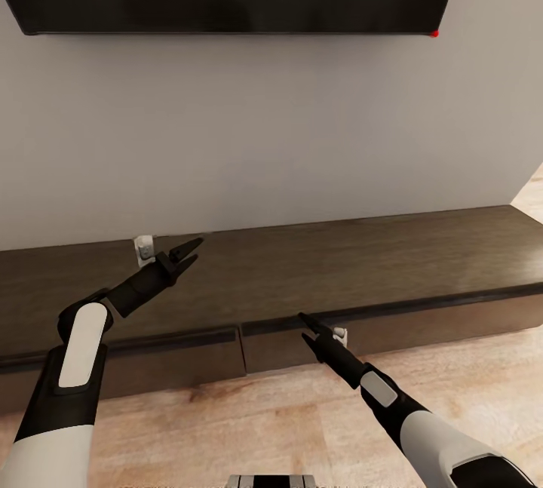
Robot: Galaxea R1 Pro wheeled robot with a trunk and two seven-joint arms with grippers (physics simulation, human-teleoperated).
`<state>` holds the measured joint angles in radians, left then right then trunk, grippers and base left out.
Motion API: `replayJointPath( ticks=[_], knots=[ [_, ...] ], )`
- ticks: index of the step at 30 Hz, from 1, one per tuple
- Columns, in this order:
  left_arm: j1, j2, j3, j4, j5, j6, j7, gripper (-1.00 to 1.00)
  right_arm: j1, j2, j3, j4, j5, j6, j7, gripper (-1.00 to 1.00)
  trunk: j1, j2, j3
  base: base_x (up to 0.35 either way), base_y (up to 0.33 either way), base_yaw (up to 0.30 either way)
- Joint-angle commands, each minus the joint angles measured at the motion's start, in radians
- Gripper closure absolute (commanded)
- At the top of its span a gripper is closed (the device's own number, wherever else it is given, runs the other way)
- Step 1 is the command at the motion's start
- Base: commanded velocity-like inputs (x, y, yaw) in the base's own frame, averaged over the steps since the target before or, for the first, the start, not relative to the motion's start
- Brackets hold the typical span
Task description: Place each of the two pumpkins and all three candles from the living room inside a cabinet in the living room (use any cabinet), then make sure every cabinet is closed, and position the cauldron so it is next to a table in the living room.
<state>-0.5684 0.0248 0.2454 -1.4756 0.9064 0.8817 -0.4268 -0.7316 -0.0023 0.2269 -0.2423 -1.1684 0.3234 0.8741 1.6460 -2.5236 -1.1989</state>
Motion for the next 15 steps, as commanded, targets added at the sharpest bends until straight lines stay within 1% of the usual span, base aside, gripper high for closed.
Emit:
replayJointPath(
  ticks=[1,2,15],
  knots=[
    [-0.001,0.000,0.002,0.000,0.000,0.006,-0.003,-1.00,0.000,-0.001,0.004,0.009,0.000,0.002,-0.018,-1.00,0.000,0.000,-0.005,0.000,0.000,0.000],
    [-0.001,0.000,0.002,0.000,0.000,0.006,-0.004,-1.00,0.000,-0.001,0.004,0.009,0.000,0.002,-0.018,-1.00,0.001,-0.001,-0.009,0.000,0.000,0.000],
    [-0.001,0.000,0.002,0.000,0.000,0.006,-0.003,-1.00,0.000,-0.001,0.003,0.009,0.001,0.002,-0.019,-1.00,0.001,-0.001,-0.009,0.000,0.000,0.000]
  ],
)
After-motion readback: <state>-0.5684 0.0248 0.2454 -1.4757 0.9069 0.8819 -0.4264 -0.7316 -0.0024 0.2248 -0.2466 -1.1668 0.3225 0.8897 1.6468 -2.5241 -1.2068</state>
